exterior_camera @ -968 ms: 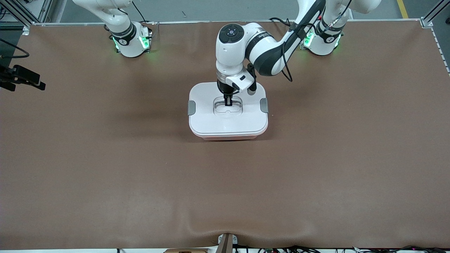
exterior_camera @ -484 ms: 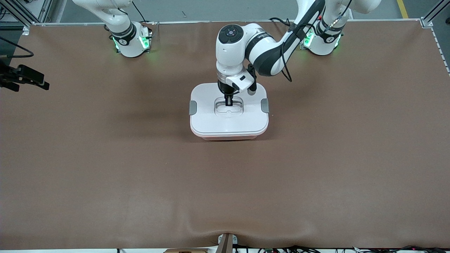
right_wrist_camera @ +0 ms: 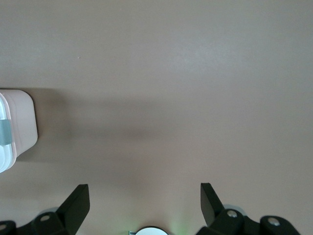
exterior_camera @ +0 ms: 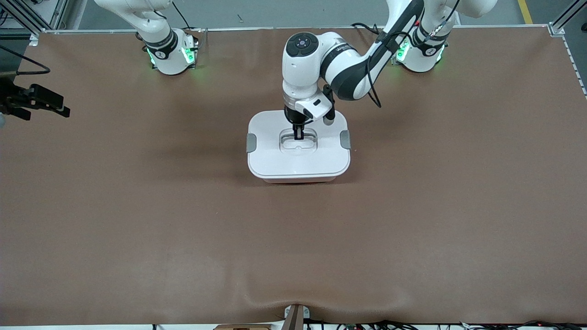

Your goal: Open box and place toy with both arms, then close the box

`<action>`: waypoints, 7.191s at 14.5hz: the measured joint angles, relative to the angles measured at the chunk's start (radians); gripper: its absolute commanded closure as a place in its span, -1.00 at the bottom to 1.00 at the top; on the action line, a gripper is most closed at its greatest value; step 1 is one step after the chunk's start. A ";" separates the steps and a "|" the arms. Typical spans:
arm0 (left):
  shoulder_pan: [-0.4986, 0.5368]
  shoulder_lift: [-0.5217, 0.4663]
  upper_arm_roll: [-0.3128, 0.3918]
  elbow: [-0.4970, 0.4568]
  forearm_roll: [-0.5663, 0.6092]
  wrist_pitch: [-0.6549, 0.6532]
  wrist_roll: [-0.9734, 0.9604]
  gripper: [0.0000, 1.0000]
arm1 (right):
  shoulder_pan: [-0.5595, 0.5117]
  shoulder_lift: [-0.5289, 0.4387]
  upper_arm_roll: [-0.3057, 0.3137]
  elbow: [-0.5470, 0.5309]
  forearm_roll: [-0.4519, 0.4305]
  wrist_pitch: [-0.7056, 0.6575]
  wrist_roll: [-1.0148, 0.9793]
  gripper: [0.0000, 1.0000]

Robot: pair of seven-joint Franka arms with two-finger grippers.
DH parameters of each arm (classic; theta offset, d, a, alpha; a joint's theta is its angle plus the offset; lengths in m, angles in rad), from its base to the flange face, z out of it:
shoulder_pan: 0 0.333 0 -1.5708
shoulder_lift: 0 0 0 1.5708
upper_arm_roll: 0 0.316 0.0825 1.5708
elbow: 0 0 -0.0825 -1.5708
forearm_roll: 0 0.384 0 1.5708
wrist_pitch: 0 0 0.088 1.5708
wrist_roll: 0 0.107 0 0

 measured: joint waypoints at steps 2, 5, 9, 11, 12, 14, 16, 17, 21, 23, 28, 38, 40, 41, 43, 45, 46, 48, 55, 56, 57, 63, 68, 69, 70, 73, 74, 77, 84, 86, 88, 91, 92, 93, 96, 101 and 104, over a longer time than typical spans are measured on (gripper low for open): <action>-0.002 0.003 -0.001 0.000 0.001 0.006 -0.011 1.00 | 0.016 0.001 0.001 0.000 0.001 0.003 0.000 -1.00; -0.002 0.011 -0.001 0.000 0.003 0.008 -0.011 1.00 | 0.044 0.003 0.001 0.000 0.001 0.013 0.000 -1.00; 0.000 0.012 0.000 -0.003 0.016 0.008 -0.012 1.00 | 0.055 0.003 0.001 0.000 0.001 0.014 0.000 -1.00; 0.000 0.015 0.000 -0.004 0.016 0.009 -0.012 1.00 | 0.055 0.004 0.001 -0.001 0.001 0.014 0.000 -1.00; -0.001 0.015 0.000 -0.004 0.016 0.009 -0.012 1.00 | 0.055 0.004 0.001 -0.002 0.001 0.014 0.000 -1.00; -0.001 0.016 0.000 -0.005 0.021 0.009 -0.012 1.00 | 0.055 0.005 0.001 -0.003 0.001 0.014 0.000 -1.00; -0.001 0.016 -0.001 -0.006 0.028 0.010 -0.012 1.00 | 0.058 0.007 0.001 -0.004 0.001 0.014 0.000 -1.00; -0.002 0.016 -0.002 -0.006 0.034 0.011 -0.012 1.00 | 0.062 0.009 0.001 -0.004 0.001 0.014 0.000 -1.00; -0.001 0.016 -0.003 -0.006 0.044 0.011 -0.011 -1.00 | 0.070 0.012 0.001 -0.004 0.001 0.014 0.000 -1.00; -0.001 0.015 -0.003 0.011 0.044 0.007 -0.009 -1.00 | 0.070 0.012 0.001 -0.004 0.001 0.013 0.000 -1.00; 0.007 -0.007 0.001 0.131 0.045 -0.132 0.009 -1.00 | 0.070 0.012 0.001 -0.005 0.001 0.012 0.000 -1.00; 0.175 -0.072 0.007 0.198 0.039 -0.343 0.559 -1.00 | 0.070 0.013 0.001 -0.005 0.001 0.011 0.000 -1.00; 0.223 -0.081 0.007 0.209 0.029 -0.381 0.676 -1.00 | 0.070 0.013 0.001 -0.005 0.001 0.011 0.000 -1.00; 0.251 -0.085 0.007 0.216 0.018 -0.393 0.742 -1.00 | 0.070 0.013 0.001 -0.005 0.001 0.011 0.000 -1.00; 0.308 -0.093 0.007 0.232 0.001 -0.415 0.889 -1.00 | 0.070 0.013 0.001 -0.005 0.001 0.011 0.000 -1.00; 0.357 -0.102 0.007 0.250 -0.004 -0.443 1.026 -1.00 | 0.070 0.013 0.001 -0.005 0.001 0.011 0.000 -1.00; 0.378 -0.106 0.007 0.259 -0.005 -0.454 1.084 -1.00 | 0.070 0.013 0.001 -0.005 0.001 0.011 0.000 -1.00; 0.413 -0.111 0.007 0.274 -0.005 -0.467 1.181 -1.00 | 0.070 0.013 0.001 -0.005 0.001 0.011 0.000 -1.00; 0.502 -0.111 0.007 0.295 -0.005 -0.472 1.384 -1.00 | 0.071 0.013 0.001 -0.005 0.001 0.010 0.000 -1.00; 0.514 -0.111 0.008 0.295 -0.005 -0.472 1.401 -1.00 | 0.071 0.013 0.001 -0.005 0.001 0.010 0.000 -1.00; 0.522 -0.111 0.008 0.295 -0.005 -0.472 1.419 -1.00 | 0.071 0.013 0.001 -0.005 0.001 0.010 0.000 -1.00; 0.581 -0.111 0.011 0.299 -0.006 -0.473 1.570 -1.00 | 0.071 0.013 0.001 -0.005 0.001 0.010 0.000 -1.00; 0.648 -0.124 0.013 0.311 -0.048 -0.473 1.704 -1.00 | 0.071 0.013 0.001 -0.005 0.001 0.010 0.000 -1.00; 0.649 -0.137 0.015 0.314 -0.052 -0.474 1.726 -1.00 | 0.071 0.013 0.001 -0.005 0.001 0.010 0.000 -1.00; 0.649 -0.152 0.017 0.315 -0.058 -0.483 1.742 -1.00 | 0.071 0.013 0.001 -0.005 0.001 0.010 0.000 -1.00; 0.653 -0.200 0.040 0.315 -0.101 -0.543 1.818 -1.00 | 0.071 0.013 0.001 -0.005 0.001 0.010 0.000 -1.00; 0.654 -0.217 0.060 0.315 -0.121 -0.566 1.859 -1.00 | 0.071 0.013 0.001 -0.005 0.001 0.010 0.000 -1.00; 0.656 -0.264 0.130 0.316 -0.163 -0.615 1.990 -1.00 | 0.071 0.013 0.001 -0.005 0.001 0.010 0.000 -1.00; 0.655 -0.356 0.165 0.316 -0.191 -0.705 2.204 -1.00 | 0.071 0.013 0.001 -0.005 0.001 0.010 0.000 -1.00; 0.655 -0.377 0.179 0.315 -0.223 -0.753 2.247 -1.00 | 0.071 0.013 0.001 -0.005 0.001 0.010 0.000 -1.00; 0.655 -0.388 0.187 0.315 -0.230 -0.794 2.258 -1.00 | 0.071 0.013 0.001 -0.005 0.001 0.010 0.000 -1.00; 0.655 -0.410 0.189 0.305 -0.231 -0.840 2.305 -1.00 | 0.071 0.013 0.001 -0.005 0.001 0.010 0.000 -1.00; 0.655 -0.419 0.190 0.300 -0.231 -0.843 2.324 -1.00 | 0.071 0.013 0.001 -0.005 0.001 0.010 0.000 -1.00; 0.655 -0.424 0.193 0.296 -0.231 -0.843 2.346 -1.00 | 0.071 0.013 0.001 -0.005 0.001 0.010 0.000 -1.00; 0.655 -0.436 0.219 0.288 -0.231 -0.850 2.424 -1.00 | 0.071 0.013 0.001 -0.005 0.001 0.010 0.000 -1.00; 0.654 -0.472 0.232 0.245 -0.231 -0.855 2.443 -1.00 | 0.071 0.013 0.001 -0.005 0.001 0.010 0.000 -1.00; 0.654 -0.477 0.232 0.240 -0.224 -0.855 2.451 -1.00 | 0.071 0.013 0.001 -0.005 0.001 0.010 0.000 -1.00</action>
